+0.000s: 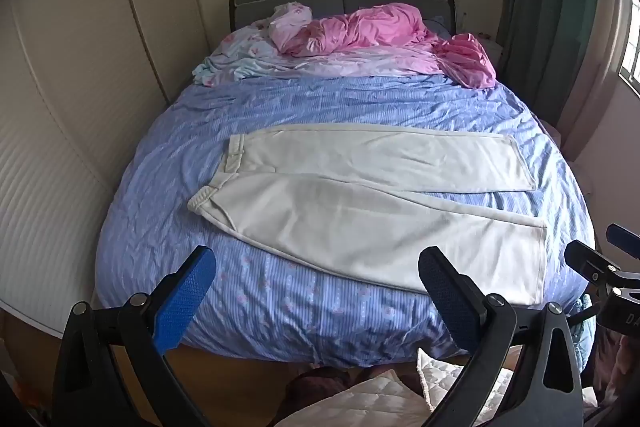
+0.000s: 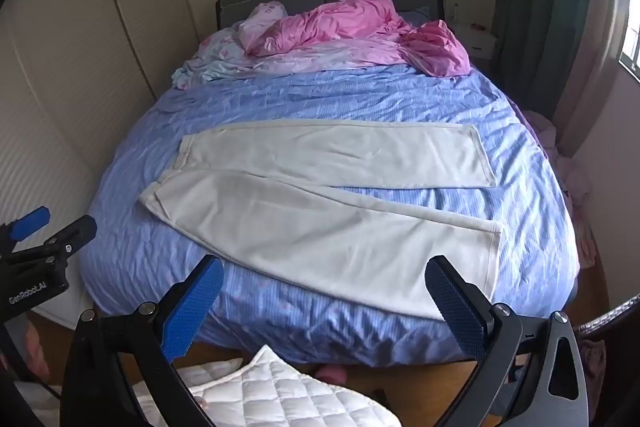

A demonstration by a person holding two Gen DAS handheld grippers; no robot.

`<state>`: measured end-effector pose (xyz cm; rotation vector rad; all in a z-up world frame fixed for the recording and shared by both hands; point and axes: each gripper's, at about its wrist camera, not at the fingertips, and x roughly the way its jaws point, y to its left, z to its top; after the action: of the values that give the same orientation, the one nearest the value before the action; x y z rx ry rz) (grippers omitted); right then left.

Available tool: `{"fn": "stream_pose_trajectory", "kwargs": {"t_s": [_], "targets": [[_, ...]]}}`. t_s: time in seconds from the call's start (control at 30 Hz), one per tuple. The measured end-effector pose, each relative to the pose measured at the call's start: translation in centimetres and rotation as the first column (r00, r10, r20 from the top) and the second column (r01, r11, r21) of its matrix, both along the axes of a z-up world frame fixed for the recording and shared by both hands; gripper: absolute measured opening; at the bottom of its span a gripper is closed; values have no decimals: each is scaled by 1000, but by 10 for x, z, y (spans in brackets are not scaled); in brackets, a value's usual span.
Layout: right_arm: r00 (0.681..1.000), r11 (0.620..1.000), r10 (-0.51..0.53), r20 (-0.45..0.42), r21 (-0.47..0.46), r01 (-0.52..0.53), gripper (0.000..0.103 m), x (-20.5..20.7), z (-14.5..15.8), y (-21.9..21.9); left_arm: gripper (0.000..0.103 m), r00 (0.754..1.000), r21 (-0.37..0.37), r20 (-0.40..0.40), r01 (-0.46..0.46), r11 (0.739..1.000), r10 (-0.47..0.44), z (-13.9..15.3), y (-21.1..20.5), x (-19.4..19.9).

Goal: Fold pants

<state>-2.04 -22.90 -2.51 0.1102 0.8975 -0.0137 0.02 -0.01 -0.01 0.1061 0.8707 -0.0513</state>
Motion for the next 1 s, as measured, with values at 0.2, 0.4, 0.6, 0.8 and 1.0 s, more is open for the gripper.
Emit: {"fn": "stream_pose_trajectory", "kwargs": {"t_s": [0.2, 0.4, 0.6, 0.8, 1.0], "targets": [[1000, 1000, -1, 2, 10, 1, 103, 0, 0, 0, 103, 1000, -10, 9, 15, 1000, -15, 1, -3, 2], [1000, 1000, -1, 4, 8, 1, 103, 1, 0, 0, 103, 999, -17, 22, 33, 999, -33, 9, -7, 4], [1000, 1000, -2, 5, 10, 2, 103, 0, -1, 0, 103, 999, -25, 32, 44, 999, -43, 8, -5, 2], [1000, 1000, -1, 10, 7, 1, 103, 2, 0, 2, 103, 998, -26, 37, 47, 999, -46, 8, -6, 3], [1000, 1000, -4, 13, 8, 3, 103, 6, -1, 1, 103, 998, -26, 41, 53, 998, -52, 10, -6, 2]]}}
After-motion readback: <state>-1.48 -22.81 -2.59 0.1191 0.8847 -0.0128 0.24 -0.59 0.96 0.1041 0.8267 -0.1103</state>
